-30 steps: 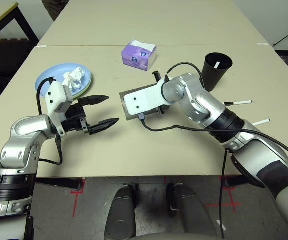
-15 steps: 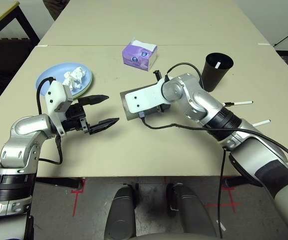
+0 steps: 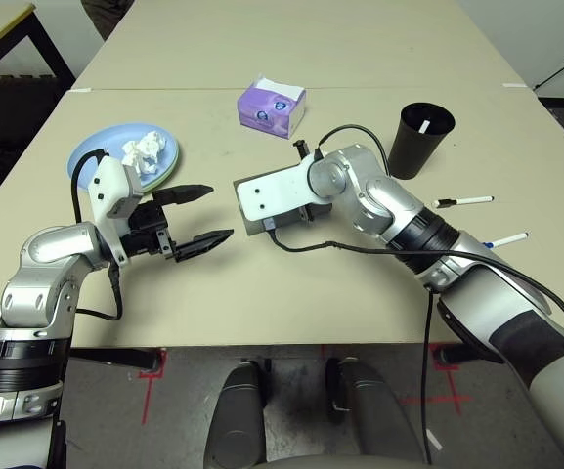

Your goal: Organize and tidy the items on the table.

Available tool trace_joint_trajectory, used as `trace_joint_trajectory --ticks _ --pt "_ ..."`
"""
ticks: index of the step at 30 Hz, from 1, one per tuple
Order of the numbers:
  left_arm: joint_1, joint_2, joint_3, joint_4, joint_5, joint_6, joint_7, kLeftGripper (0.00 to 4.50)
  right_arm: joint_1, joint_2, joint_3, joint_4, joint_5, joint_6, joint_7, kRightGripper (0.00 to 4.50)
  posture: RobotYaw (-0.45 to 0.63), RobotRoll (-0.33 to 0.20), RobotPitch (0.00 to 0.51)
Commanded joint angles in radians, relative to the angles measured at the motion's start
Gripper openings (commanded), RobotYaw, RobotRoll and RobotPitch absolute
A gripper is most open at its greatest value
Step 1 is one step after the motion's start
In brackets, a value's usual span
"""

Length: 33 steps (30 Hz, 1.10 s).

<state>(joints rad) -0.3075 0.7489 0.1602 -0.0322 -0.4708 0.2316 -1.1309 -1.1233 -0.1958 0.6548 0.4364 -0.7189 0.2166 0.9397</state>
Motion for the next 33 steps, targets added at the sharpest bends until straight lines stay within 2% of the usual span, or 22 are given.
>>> trace_joint_trajectory --ticks 1,15,33 --pt "0.001 0.007 0.0 -0.021 -0.003 0.001 0.002 4.5 0.012 -0.009 0.008 -0.046 -0.004 0.021 0.037 0.38 0.01 0.0 0.152" --pt "-0.008 0.006 -0.003 -0.012 0.0 -0.007 -0.003 4.5 0.079 -0.045 0.026 -0.188 -0.032 0.073 0.118 0.38 0.01 0.0 0.155" --pt "-0.005 0.004 -0.005 -0.011 0.003 -0.011 0.0 4.5 -0.005 -0.004 -0.006 -0.063 -0.039 0.075 0.054 0.38 0.01 0.0 0.15"
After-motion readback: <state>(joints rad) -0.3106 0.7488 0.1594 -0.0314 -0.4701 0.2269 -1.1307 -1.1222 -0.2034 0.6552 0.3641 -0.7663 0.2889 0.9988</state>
